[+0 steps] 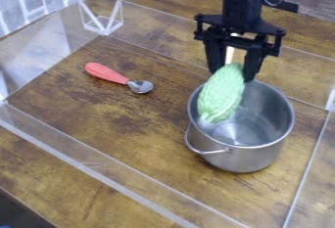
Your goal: Remove the green object from the silver pot and put it on the table
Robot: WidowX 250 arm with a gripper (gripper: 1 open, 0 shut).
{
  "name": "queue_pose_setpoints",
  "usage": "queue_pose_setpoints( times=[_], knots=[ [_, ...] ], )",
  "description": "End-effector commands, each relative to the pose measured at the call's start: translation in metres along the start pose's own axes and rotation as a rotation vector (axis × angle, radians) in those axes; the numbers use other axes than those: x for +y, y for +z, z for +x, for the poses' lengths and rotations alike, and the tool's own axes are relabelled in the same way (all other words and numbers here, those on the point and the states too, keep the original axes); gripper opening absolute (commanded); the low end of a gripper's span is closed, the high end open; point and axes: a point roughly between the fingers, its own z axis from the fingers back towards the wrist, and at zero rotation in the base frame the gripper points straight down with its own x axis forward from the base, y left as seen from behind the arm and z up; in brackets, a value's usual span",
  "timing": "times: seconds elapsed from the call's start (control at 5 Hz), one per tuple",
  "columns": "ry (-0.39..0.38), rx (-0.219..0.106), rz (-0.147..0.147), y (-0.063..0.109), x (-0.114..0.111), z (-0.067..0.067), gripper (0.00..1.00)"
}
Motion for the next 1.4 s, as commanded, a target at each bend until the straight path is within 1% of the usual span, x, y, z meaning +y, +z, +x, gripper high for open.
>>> queue_pose_setpoints(
  times=[0.0,0.6,1.0,1.2],
  knots=[
    [0.008,-0.105,-0.013,0.044,0.007,0.003,0.0],
    [0.011,-0.109,-0.004,0.048,0.021,-0.003,0.0],
    [0.015,-0.115,0.001,0.053,0.034,-0.008,0.0],
    [0.02,-0.12,0.006,0.055,0.045,-0.012,0.0]
  ],
)
